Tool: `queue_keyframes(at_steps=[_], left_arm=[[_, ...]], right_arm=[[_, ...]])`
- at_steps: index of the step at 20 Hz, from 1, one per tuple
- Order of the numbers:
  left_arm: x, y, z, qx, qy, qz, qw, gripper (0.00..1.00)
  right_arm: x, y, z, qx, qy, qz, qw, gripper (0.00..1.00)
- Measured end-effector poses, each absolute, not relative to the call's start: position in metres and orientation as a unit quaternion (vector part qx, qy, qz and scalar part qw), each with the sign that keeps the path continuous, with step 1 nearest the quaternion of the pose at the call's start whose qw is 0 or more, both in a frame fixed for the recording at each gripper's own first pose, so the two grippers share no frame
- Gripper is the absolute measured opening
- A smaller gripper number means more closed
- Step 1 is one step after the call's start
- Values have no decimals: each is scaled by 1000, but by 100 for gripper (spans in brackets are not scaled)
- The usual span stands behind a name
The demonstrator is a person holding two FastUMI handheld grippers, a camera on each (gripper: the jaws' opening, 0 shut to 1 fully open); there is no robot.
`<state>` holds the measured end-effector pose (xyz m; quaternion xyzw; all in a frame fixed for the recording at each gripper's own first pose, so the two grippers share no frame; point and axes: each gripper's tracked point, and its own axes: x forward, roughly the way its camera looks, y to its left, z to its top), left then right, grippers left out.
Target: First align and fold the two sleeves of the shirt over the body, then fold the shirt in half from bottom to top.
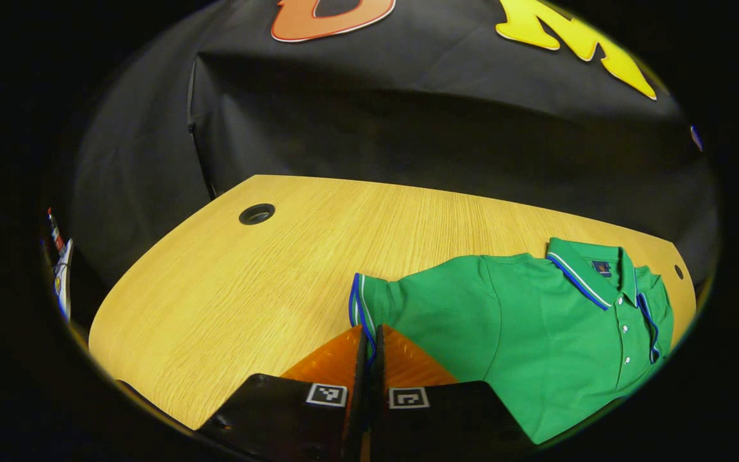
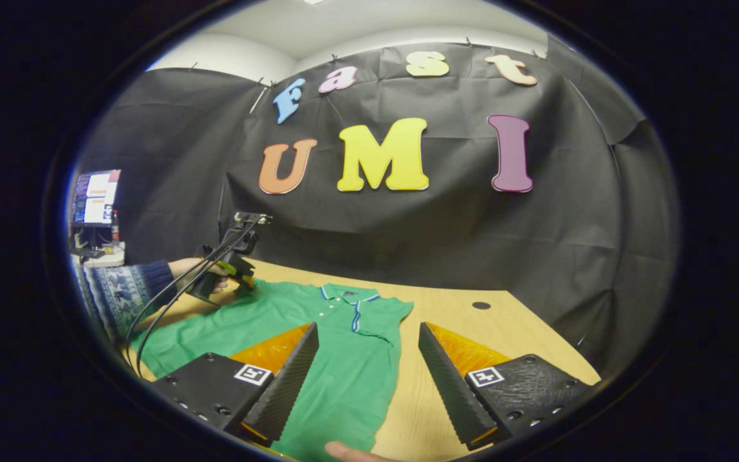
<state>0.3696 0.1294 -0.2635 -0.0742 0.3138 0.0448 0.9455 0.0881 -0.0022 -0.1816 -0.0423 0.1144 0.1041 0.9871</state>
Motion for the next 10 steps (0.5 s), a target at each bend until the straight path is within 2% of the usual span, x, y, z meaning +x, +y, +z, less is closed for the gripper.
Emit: queue_keyframes(at_steps=[3,10], left_arm=[[370,124,-252,-71,308,40,948,7],[377,84,-199,-38,273,8,961,7]], right_arm=[[88,-6,-183,-32,124,101,987,96],[88,-14,-185,-16,137,95,986,94]])
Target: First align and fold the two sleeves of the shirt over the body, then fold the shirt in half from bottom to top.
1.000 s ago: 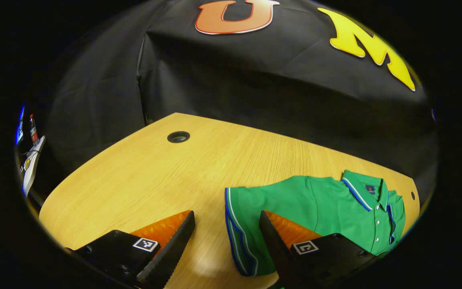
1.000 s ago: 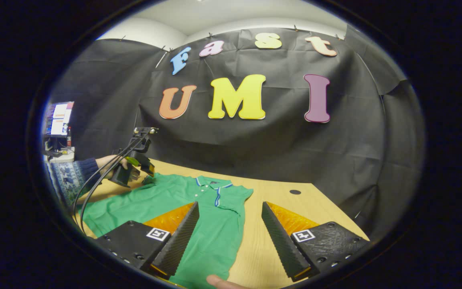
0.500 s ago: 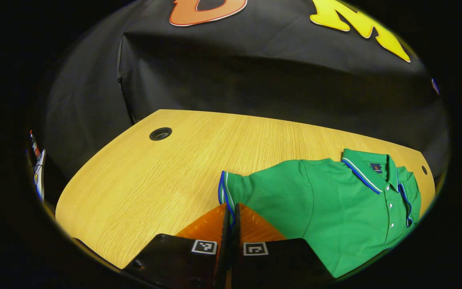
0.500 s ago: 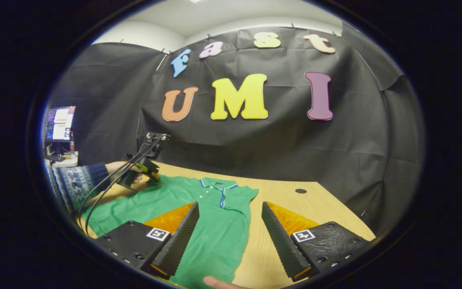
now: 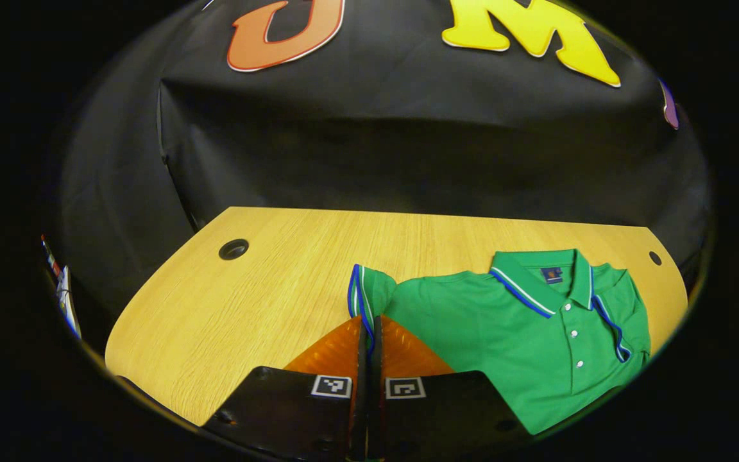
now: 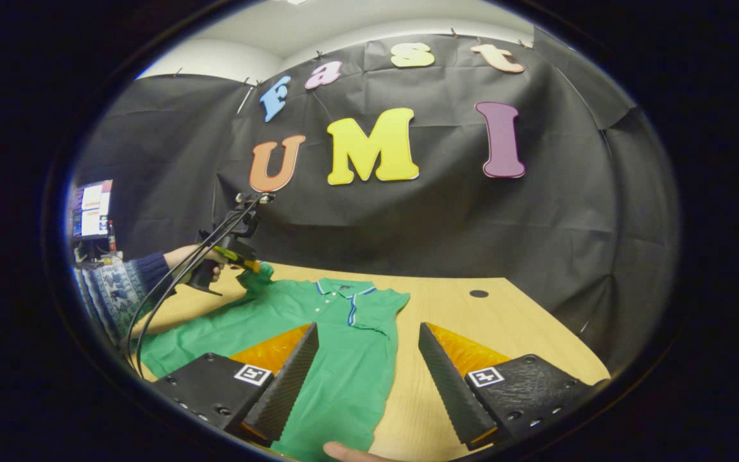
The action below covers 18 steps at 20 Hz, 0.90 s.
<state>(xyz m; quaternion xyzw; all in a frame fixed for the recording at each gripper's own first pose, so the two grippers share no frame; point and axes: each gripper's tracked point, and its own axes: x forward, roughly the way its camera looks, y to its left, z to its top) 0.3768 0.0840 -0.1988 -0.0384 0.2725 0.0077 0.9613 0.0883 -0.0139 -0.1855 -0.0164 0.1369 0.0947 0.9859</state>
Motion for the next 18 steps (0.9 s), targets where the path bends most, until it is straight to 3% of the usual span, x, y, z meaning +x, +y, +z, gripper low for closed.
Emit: queue_keyframes(at_steps=[6,8,10,12,13,18], left_arm=[[387,22,-204,-18,283,-37,958,10],[386,10,-204,-29,284,-42,958,18],[383,2,-199,-41,282,-47,957,37],[378,6,-193,-46,279,-39,958,86],[373,10,-188,-51,279,-32,958,100],[332,35,-148,-76,236,-21,968,100]], right_arm=[[83,-28,-186,-18,143,71,987,96],[79,-32,-186,-19,146,63,987,96],[73,-31,-185,-19,147,59,987,96],[67,-30,-182,-22,145,54,988,96],[63,-29,-180,-20,144,52,988,96],[45,-10,-171,10,148,63,987,96]])
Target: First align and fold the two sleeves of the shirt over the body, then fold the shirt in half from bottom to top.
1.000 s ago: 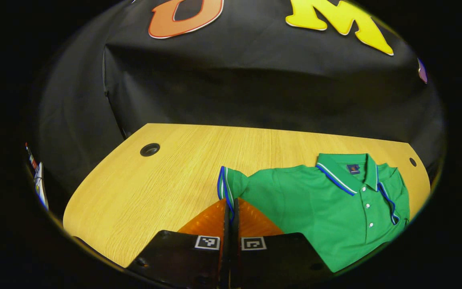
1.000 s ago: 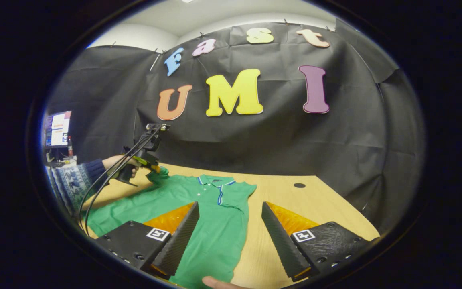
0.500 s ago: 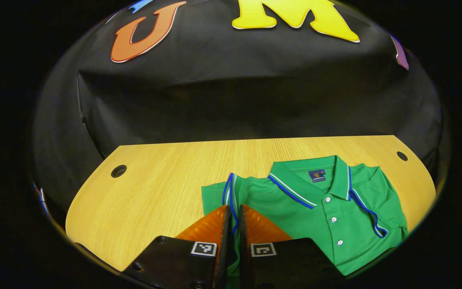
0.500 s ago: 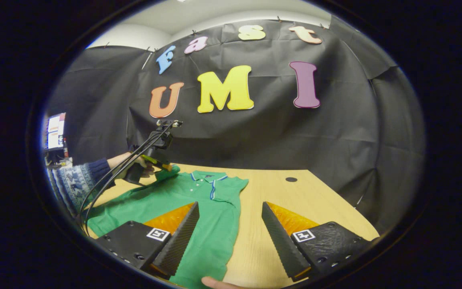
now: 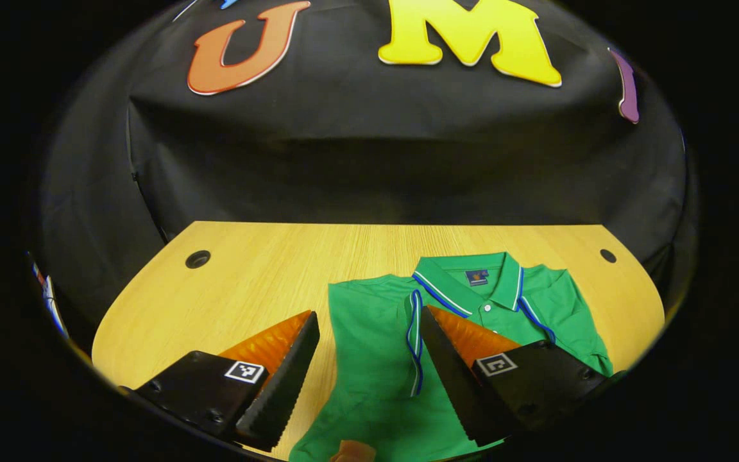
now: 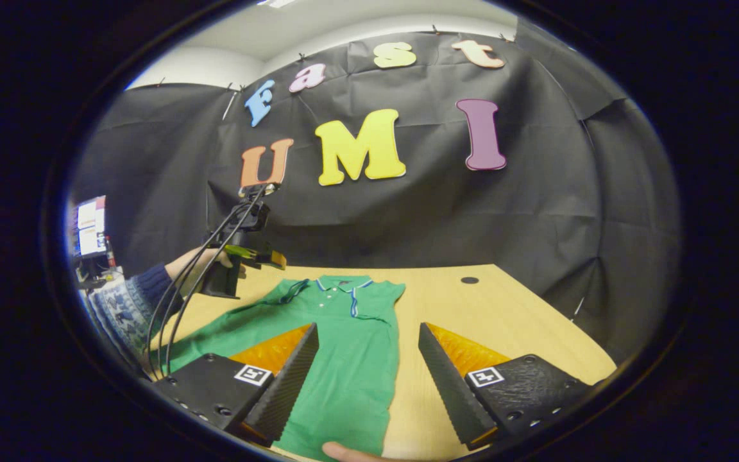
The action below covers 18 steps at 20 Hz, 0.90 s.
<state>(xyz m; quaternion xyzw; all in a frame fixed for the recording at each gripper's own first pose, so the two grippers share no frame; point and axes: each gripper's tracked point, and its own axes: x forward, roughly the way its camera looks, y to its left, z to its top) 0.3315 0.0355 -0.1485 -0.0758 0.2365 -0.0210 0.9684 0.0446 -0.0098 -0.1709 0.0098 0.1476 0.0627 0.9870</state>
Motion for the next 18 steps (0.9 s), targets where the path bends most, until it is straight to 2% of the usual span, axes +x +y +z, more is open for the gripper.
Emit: queue_keyframes(at_steps=[9,12,18], left_arm=[[180,95,-82,-66,128,-4,990,100],[126,104,-93,-58,114,4,992,100],[67,107,-133,-87,105,-1,991,100]], right_arm=[[3,2,-143,-5,117,46,992,95],[-12,-12,-145,-42,108,17,993,95],[-50,-22,-184,-36,141,13,989,95]])
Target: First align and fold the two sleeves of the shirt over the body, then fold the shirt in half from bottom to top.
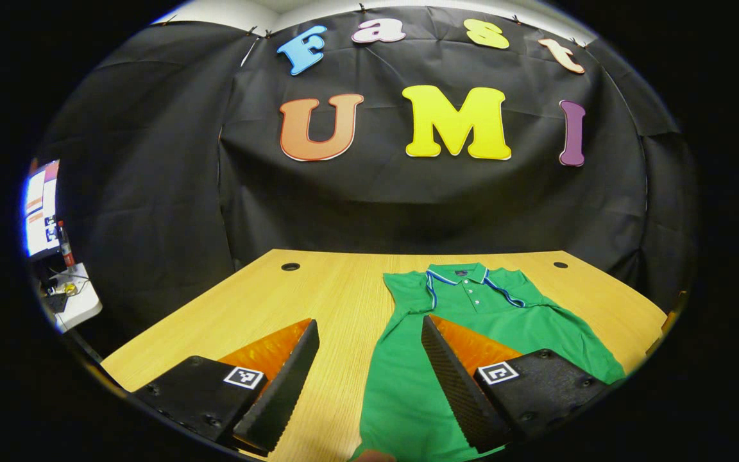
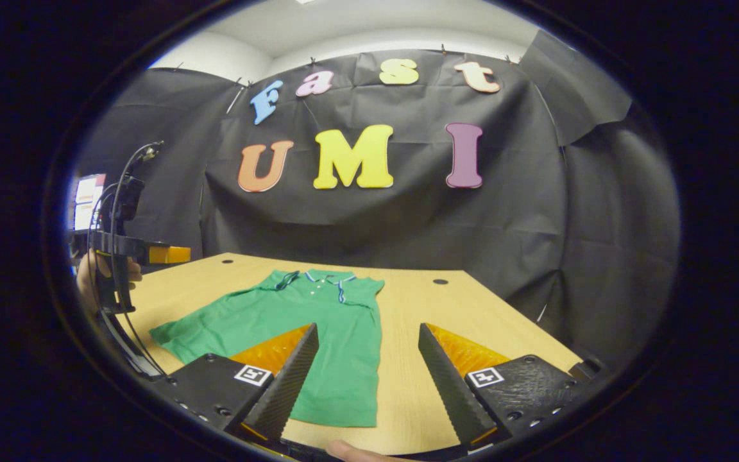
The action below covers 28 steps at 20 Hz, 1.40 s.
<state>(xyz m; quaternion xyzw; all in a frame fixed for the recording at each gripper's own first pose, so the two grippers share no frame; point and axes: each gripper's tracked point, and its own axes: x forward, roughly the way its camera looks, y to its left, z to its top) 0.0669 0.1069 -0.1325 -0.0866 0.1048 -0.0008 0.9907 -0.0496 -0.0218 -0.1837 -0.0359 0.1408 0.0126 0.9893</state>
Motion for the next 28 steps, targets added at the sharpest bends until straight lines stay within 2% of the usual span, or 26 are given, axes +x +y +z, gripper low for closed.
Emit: queue_keyframes(at_steps=[6,10,18,20,21,22,23,24,25,26,27,28], left_arm=[[27,104,-181,-68,122,-3,990,100],[8,94,-213,-73,148,-19,986,100],[-6,76,-261,-78,212,-44,973,100],[-1,79,-256,-62,201,-39,977,100],[0,79,-262,-60,209,-35,976,88],[2,80,-258,-61,206,-35,976,83],[3,80,-261,-59,213,-31,975,71],[5,77,-259,-60,209,-37,975,69],[4,72,-259,-56,210,-42,975,48],[4,71,-257,-55,208,-43,976,34],[5,70,-256,-54,208,-41,976,19],[7,67,-255,-53,209,-42,975,13]], right_arm=[[-59,-43,-240,-52,181,-25,982,95],[-69,-35,-269,-24,214,-2,976,95],[-71,-33,-294,-40,238,0,970,96],[-69,-31,-297,-29,243,1,970,96],[-68,-28,-299,-14,248,4,969,97],[-68,-26,-301,0,249,3,969,92],[-62,-31,-301,-3,246,-6,969,88],[-64,-29,-301,-2,248,-3,969,69],[-66,-23,-302,1,249,4,969,51],[-65,-16,-303,0,250,11,968,32],[-64,-13,-301,-8,247,13,969,21],[-62,-13,-300,-24,242,14,970,5]])
